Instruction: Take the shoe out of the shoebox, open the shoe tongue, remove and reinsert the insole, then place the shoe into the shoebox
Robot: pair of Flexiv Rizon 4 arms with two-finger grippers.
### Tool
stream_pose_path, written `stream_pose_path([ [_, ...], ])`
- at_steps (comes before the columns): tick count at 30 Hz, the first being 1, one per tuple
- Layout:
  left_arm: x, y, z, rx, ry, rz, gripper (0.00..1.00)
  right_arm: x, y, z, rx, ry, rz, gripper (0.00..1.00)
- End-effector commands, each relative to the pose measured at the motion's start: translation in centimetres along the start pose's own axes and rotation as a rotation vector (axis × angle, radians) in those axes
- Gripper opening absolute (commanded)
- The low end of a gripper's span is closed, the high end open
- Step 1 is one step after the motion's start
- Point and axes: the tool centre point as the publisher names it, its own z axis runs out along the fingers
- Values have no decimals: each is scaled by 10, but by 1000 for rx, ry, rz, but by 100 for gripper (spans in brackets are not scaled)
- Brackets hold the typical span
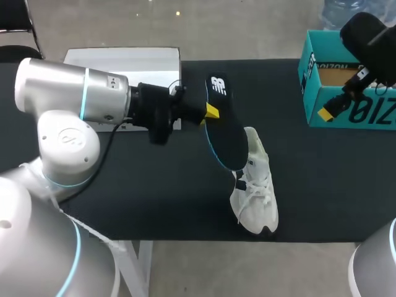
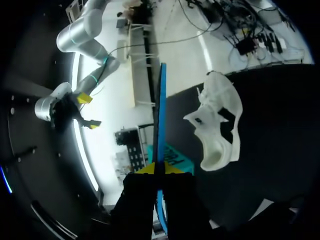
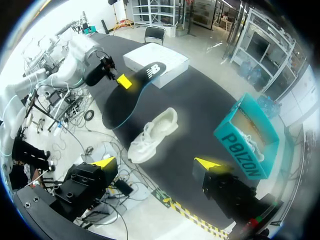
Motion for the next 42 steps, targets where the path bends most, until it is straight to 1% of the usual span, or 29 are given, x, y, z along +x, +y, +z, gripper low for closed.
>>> stream_pose_path([
  [1,7,8,12,-8,-31,21,0,-1,3,0,7,2,1,100],
  [4,5,17,15,-30,-39,64,0,-1,3,0,7,2,1,100],
  [13,2,45,28,-32,-19,224,0,-1,3,0,7,2,1,100],
  [21,2,67,36,-36,-2,258,0,-1,3,0,7,2,1,100],
  [25,1,72,40,-39,-2,263,0,-1,3,0,7,2,1,100],
  [31,5,77,48,-36,12,285,0,-1,3,0,7,2,1,100],
  [36,7,86,52,-33,18,296,0,-1,3,0,7,2,1,100],
  [38,8,90,54,-42,56,262,0,-1,3,0,7,2,1,100],
  [39,7,91,54,-23,37,240,0,-1,3,0,7,2,1,100],
  [42,7,91,54,-23,37,240,0,-1,3,0,7,2,1,100],
])
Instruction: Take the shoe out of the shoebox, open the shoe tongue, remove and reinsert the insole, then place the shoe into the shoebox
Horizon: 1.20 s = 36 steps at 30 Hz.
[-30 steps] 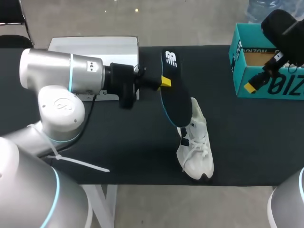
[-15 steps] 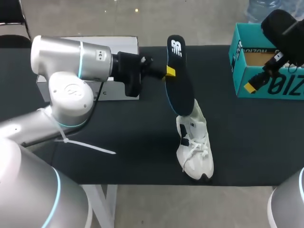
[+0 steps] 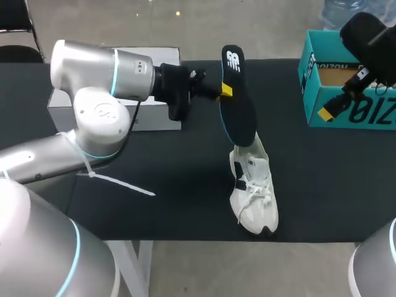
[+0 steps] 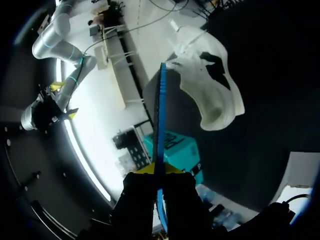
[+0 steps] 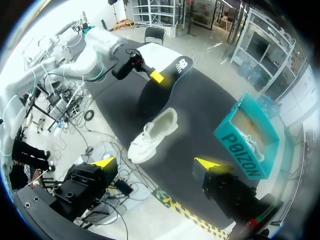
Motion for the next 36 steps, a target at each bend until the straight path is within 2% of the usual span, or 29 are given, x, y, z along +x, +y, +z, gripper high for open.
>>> stream_pose_path([
  [1,-2,6,3,10,4,4,0,-1,3,0,7,2,1,100],
  [25,-2,6,3,10,4,4,0,-1,3,0,7,2,1,100],
  [36,-2,6,3,10,4,4,0,-16,15,15,-197,338,7,100],
])
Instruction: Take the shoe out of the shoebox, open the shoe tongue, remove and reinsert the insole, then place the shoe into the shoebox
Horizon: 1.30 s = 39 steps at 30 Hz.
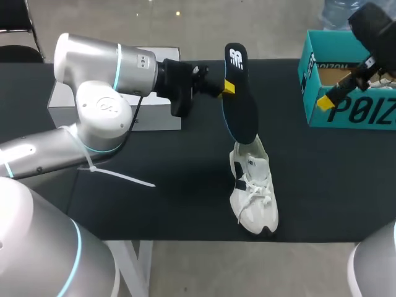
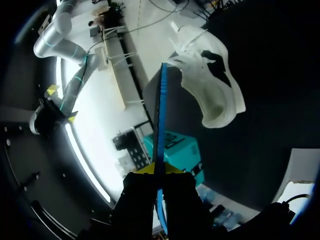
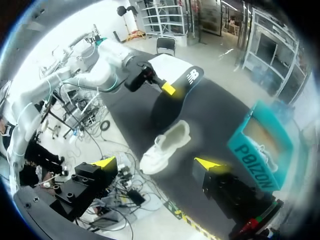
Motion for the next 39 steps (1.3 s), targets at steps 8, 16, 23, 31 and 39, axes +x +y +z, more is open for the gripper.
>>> stream_pose_path([
  [8,0,0,0,0,0,2,0,-19,5,37,-151,319,47,100],
  [16,0,0,0,0,0,2,0,-31,7,59,-233,445,84,100],
  [23,0,0,0,0,0,2,0,-46,6,72,-306,526,116,100],
  [31,0,0,0,0,0,2,0,-55,25,87,-352,596,104,100],
  [39,0,0,0,0,0,2,0,-67,33,104,-374,633,106,100],
])
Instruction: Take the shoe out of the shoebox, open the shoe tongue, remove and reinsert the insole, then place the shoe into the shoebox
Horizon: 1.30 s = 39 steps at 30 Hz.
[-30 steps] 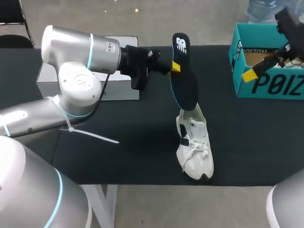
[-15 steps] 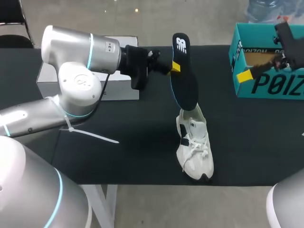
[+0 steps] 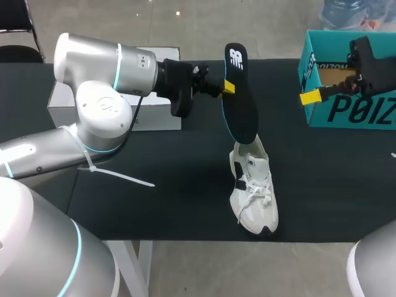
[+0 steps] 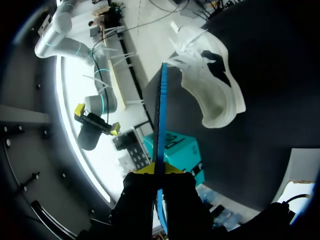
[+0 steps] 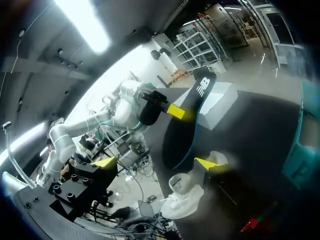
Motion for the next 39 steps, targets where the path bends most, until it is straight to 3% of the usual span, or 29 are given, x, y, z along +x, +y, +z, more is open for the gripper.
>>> stream_pose_path([
  [1,0,0,0,-1,-1,2,0,-16,6,7,18,66,10,100],
  [12,0,0,0,-1,-1,2,0,-44,0,17,29,90,34,100],
  [22,0,0,0,-1,-1,2,0,-58,4,38,35,126,25,100],
  [39,0,0,0,-1,-1,2,0,-64,7,67,36,170,27,100],
])
